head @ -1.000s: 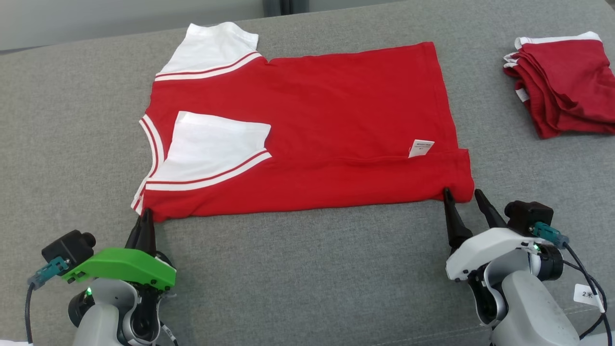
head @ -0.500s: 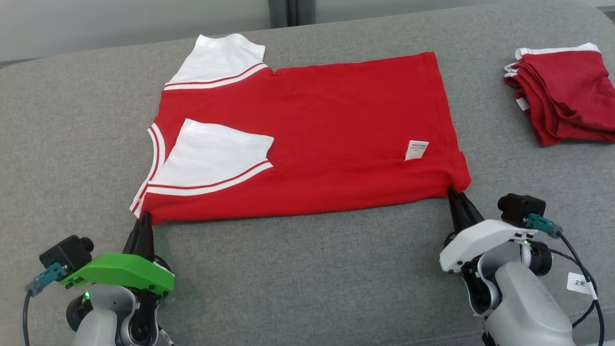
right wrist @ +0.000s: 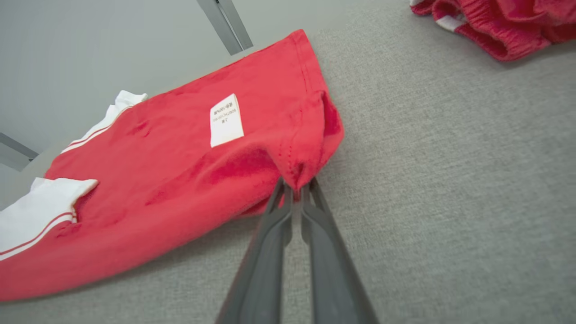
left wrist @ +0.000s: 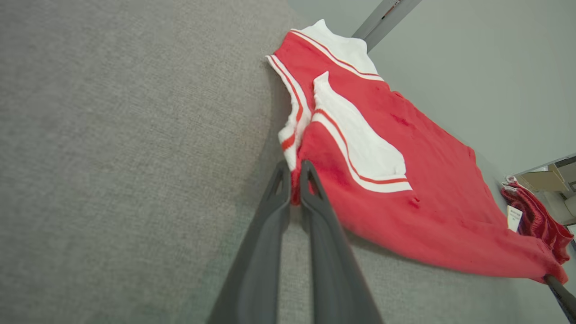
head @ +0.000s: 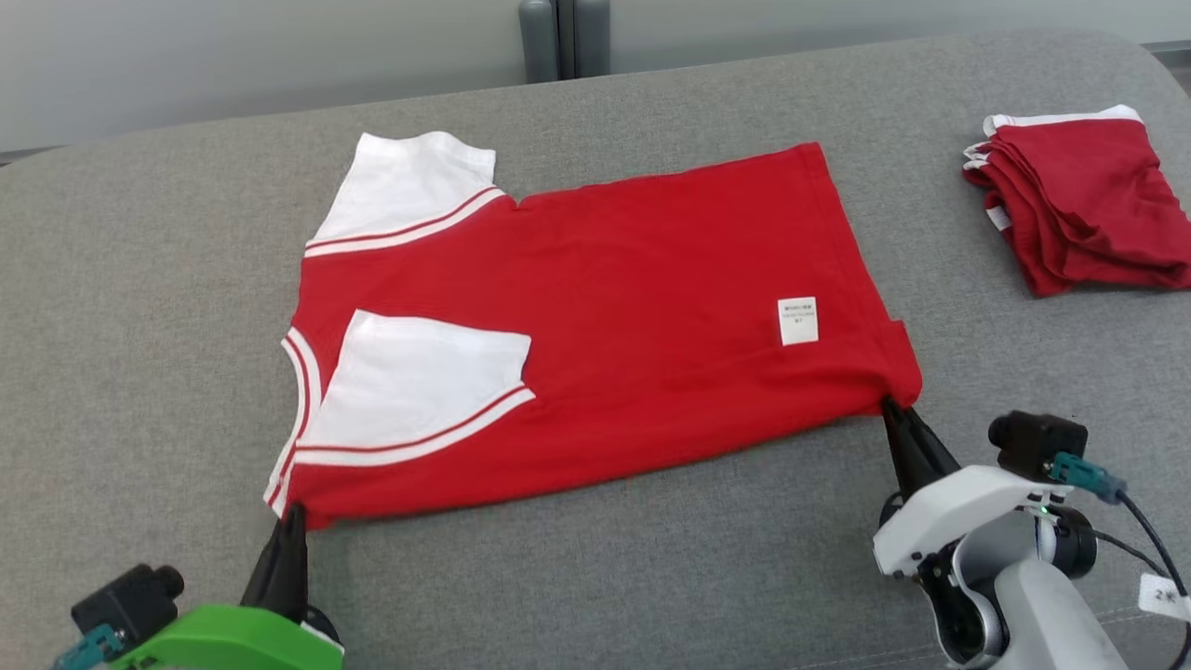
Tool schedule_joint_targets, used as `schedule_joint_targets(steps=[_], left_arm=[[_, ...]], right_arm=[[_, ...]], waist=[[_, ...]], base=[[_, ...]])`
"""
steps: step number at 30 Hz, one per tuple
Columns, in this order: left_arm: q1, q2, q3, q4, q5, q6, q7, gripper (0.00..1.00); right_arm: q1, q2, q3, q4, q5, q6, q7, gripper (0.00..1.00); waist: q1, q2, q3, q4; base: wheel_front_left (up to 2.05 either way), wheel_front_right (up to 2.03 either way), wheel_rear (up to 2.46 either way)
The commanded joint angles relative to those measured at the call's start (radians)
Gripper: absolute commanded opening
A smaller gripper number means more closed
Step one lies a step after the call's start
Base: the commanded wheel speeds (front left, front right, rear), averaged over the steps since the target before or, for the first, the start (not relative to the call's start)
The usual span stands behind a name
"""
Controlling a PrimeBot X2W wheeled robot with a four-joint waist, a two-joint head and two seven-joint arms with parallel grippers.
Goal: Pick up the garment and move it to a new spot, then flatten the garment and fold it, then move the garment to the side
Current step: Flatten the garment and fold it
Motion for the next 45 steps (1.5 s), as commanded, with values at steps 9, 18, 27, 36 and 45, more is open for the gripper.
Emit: schedule_joint_targets(steps=[9,18,27,36,45], left_arm=[[0.141,-0.012,0.004,-0.088,-0.032,0.063,0.041,0.0],[0.063,0.078,0.041,-0.128,0.027,0.094,0.047,1.0],[-0.318,0.303,-0.017,-0.193,0.172,0.076,0.229,1.0],[-0.756,0.44,-0.081,-0.044,0.19,0.028,0.503,1.0],[-0.933,0.501,-0.101,0.131,0.176,0.01,0.663,1.0]], right_arm=[[0.18,-0.003,-0.053,-0.189,0.004,-0.001,0.101,0.29],[0.199,-0.003,-0.079,-0.251,-0.006,0.0,0.133,1.0],[0.078,-0.002,-0.097,-0.369,-0.079,0.0,0.163,1.0],[-0.164,-0.002,0.069,-0.419,-0.132,0.0,0.194,1.0],[-0.339,-0.001,0.194,-0.388,-0.135,0.0,0.177,1.0]], waist=[[0.0,0.0,0.005,-0.003],[0.0,0.0,0.028,-0.029],[0.0,0.0,0.132,-0.068],[0.0,0.0,0.301,-0.168],[0.0,0.0,0.439,-0.265]], base=[[0.0,0.0,0.0],[0.0,0.0,0.0],[0.0,0.0,0.0],[0.0,0.0,0.0],[0.0,0.0,0.0]])
